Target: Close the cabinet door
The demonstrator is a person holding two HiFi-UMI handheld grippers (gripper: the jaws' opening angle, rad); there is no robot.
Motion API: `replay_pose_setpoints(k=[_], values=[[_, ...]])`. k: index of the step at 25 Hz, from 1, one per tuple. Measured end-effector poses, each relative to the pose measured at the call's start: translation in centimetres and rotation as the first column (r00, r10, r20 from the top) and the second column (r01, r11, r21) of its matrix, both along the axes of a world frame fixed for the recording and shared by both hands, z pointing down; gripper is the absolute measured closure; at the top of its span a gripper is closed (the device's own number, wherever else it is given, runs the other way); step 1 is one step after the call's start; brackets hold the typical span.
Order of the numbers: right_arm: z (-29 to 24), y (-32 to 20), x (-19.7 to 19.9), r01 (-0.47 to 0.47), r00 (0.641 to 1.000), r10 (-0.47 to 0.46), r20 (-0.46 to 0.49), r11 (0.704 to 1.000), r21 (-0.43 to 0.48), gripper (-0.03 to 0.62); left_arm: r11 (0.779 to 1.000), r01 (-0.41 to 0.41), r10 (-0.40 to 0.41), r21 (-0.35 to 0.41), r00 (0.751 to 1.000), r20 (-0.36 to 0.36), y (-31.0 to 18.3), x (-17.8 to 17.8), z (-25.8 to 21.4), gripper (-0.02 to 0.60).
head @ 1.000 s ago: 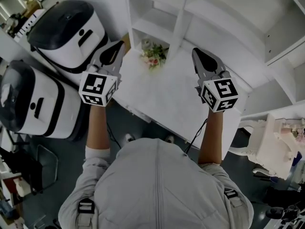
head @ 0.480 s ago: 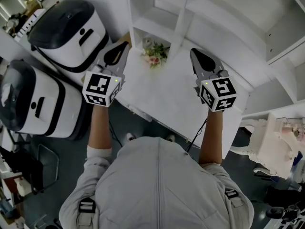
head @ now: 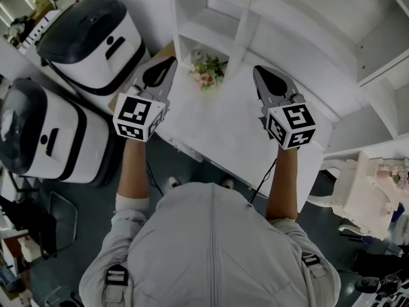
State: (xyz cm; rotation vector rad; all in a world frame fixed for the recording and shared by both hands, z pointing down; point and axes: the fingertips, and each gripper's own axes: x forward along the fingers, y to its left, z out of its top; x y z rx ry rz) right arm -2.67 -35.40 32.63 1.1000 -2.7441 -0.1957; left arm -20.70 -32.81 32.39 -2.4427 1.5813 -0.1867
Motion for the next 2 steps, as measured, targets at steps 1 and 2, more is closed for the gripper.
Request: replay_pose_setpoints(k=[1, 2], values=[[0.15, 0.04, 0.03, -0.001, 1.0, 0.001, 0.0, 1.0, -0.003, 0.595, 1.0, -0.005, 0.005, -0.006, 1.0, 0.001, -0.03, 0.1, 0.18, 0.565], [0.29, 0.09, 0.07, -0.001, 1.0, 0.001, 0.001, 1.0, -0.006, 0.594, 1.0, -0.011, 0.011, -0.012, 1.0, 0.002, -0.06, 0.2, 0.37, 0.565]])
